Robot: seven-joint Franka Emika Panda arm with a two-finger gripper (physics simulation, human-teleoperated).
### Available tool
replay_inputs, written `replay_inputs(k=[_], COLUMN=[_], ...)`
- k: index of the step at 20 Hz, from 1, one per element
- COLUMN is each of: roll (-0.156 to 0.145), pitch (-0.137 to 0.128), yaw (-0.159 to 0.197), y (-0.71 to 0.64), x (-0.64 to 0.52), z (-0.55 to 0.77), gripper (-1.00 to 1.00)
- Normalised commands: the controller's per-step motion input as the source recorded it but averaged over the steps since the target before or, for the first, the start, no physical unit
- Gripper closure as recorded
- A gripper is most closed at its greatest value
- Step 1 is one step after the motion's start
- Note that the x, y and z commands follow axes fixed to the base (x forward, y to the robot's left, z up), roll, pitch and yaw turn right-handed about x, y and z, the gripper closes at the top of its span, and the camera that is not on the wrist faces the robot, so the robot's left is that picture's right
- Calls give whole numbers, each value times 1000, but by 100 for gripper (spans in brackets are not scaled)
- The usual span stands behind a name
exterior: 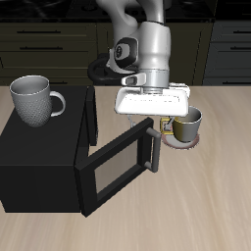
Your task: Open the microwave
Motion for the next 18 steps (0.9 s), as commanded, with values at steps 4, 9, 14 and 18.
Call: replay_inputs(k=[4, 9, 14, 18], roll=[49, -3, 27, 9], pitch=[-26, -18, 24, 16], yaw=[-10, -33, -25, -22], y=[17, -47, 42, 86], x=[174, 298, 252, 230], z=[148, 149, -2, -76], gripper=[-100, -100, -100, -100])
